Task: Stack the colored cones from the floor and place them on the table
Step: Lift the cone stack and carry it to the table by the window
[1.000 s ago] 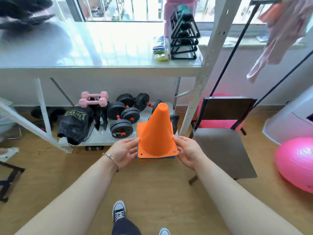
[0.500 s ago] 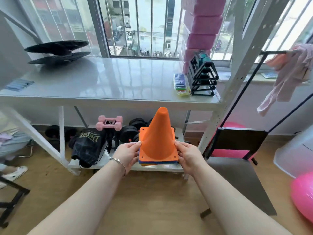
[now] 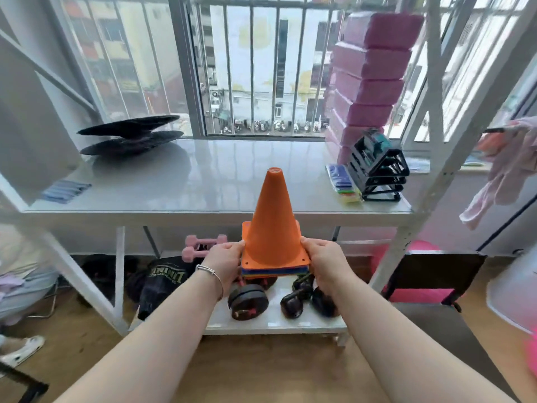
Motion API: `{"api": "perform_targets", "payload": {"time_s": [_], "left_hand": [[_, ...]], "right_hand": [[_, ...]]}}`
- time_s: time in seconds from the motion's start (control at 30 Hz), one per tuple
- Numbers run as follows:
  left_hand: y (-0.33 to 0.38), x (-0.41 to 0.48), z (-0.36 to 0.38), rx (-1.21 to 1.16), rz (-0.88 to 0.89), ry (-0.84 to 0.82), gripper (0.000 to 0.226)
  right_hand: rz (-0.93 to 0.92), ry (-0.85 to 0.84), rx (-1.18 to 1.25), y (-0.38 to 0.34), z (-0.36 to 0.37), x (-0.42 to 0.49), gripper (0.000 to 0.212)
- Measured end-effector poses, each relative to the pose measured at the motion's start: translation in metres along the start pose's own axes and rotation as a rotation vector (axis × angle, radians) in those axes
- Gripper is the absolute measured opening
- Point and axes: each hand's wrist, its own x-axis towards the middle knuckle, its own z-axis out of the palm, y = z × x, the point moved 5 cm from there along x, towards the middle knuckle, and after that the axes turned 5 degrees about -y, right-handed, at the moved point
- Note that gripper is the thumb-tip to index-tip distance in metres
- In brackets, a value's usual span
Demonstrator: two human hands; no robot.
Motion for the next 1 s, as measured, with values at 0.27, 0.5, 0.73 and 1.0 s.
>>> {"api": "perform_targets", "payload": {"time_s": [0.27, 0.5, 0.73, 1.0], "left_hand": [[0.034, 0.019, -0.003, 0.011, 0.118, -0.024, 0.035], [0.057, 0.047, 0.018, 0.097, 0.119, -0.081, 0.030], [0.081, 0.082, 0.040, 0.112, 0.087, 0.005, 0.034], [0.103, 0.122, 0.068, 0.020, 0.088, 0.094, 0.019]], "right_hand": [[-0.052, -0.098, 0.032, -0.017, 0.024, 0.024, 0.026], [0.002, -0.185, 0.056, -0.025, 0.018, 0.065, 0.030], [0.001, -0.220, 0.040, -0.059, 0.004, 0.110, 0.030], [-0.035, -0.272, 0.003, -0.097, -0.006, 0.171, 0.031]]}}
